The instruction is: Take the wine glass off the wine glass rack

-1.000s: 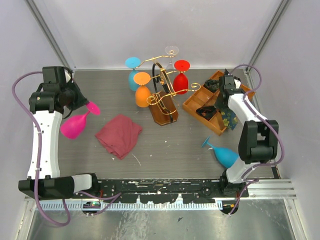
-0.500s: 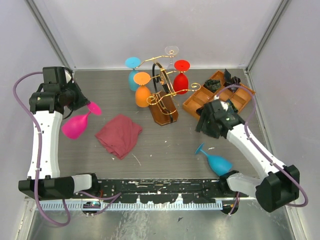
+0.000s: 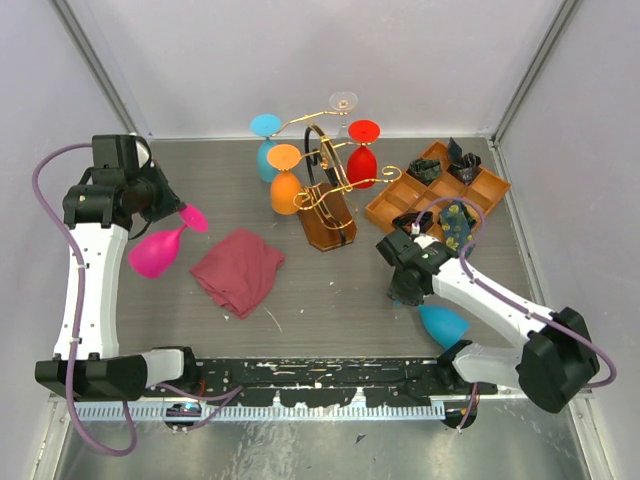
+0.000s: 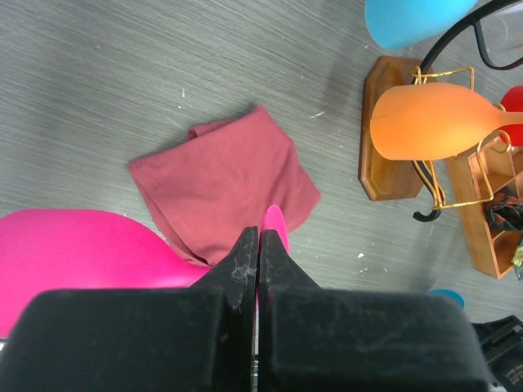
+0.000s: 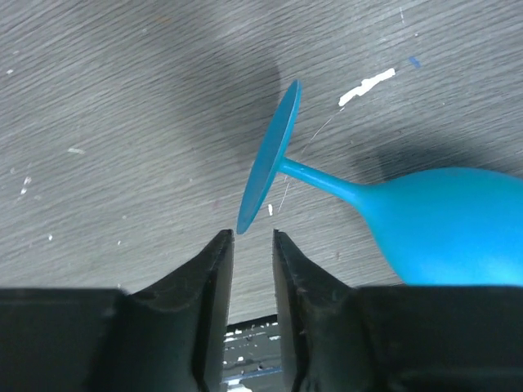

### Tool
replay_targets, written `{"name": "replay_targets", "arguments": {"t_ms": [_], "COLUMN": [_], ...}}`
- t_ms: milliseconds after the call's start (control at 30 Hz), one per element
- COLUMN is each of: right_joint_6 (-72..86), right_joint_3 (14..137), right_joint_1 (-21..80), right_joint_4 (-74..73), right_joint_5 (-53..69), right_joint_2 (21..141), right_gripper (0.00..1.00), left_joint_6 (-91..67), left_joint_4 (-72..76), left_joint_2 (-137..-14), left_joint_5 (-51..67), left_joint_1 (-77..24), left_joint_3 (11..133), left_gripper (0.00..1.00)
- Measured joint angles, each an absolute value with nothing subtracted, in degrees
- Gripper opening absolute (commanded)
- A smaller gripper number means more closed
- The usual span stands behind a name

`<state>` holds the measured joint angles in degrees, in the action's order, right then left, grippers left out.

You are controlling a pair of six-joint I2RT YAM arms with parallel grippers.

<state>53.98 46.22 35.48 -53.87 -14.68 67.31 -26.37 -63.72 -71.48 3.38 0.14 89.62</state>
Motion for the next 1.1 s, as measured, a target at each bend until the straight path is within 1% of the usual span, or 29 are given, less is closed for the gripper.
{"name": "replay_targets", "arguments": {"t_ms": [33, 133, 333, 467, 500, 533, 567, 600, 633, 800, 1100], "right_joint_6": [54.17, 54.26, 53.80, 52.12, 51.42, 50.68, 49.76, 49.01, 48.47, 44.12, 37.63], "right_joint_3": [46.22, 46.22, 46.52, 48.07, 48.62, 49.06, 49.43, 49.65, 49.76, 49.98, 50.15], "right_joint_1": [35.53, 35.53, 34.65, 32.03, 31.00, 29.91, 28.71, 27.73, 26.74, 21.76, 16.97], "right_joint_4": [-53.87, -53.58, -53.21, -52.56, -52.07, -51.48, -50.87, -50.37, -49.67, -47.62, -42.85], "right_joint_5": [-15.09, -16.34, -19.79, -21.96, -22.31, -22.63, -22.92, -23.16, -23.55, -24.71, -25.02], "right_joint_2": [68.12, 71.57, 74.04, 76.14, 76.82, 77.45, 78.08, 78.54, 79.18, 80.09, 81.43], "right_gripper": [0.41, 0.43, 0.42, 0.41, 0.39, 0.28, 0.13, 0.03, 0.01, 0.01, 0.00], "left_joint_6": [-26.37, -26.37, -26.20, -26.20, -26.20, -26.20, -26.20, -26.17, -26.13, -25.96, -25.54], "left_joint_4": [-63.72, -63.72, -63.72, -63.55, -63.51, -63.51, -63.51, -63.51, -63.48, -63.35, -63.35], "left_joint_2": [-71.48, -71.48, -71.48, -71.48, -71.48, -71.48, -71.48, -71.46, -71.42, -71.24, -71.22], "left_joint_5": [3.38, 3.33, 2.90, 2.90, 2.90, 2.90, 2.87, 2.83, 2.63, 2.02, 1.39], "left_joint_1": [0.14, -0.08, -0.78, -0.93, -0.93, -0.93, -0.93, -1.04, -1.17, -1.85, -2.48], "left_joint_3": [89.62, 89.62, 89.54, 89.06, 88.92, 88.88, 88.86, 88.86, 88.86, 88.82, 88.82], "left_gripper": [0.00, 0.00, 0.00, 0.00, 0.00, 0.00, 0.00, 0.00, 0.00, 0.00, 0.00]}}
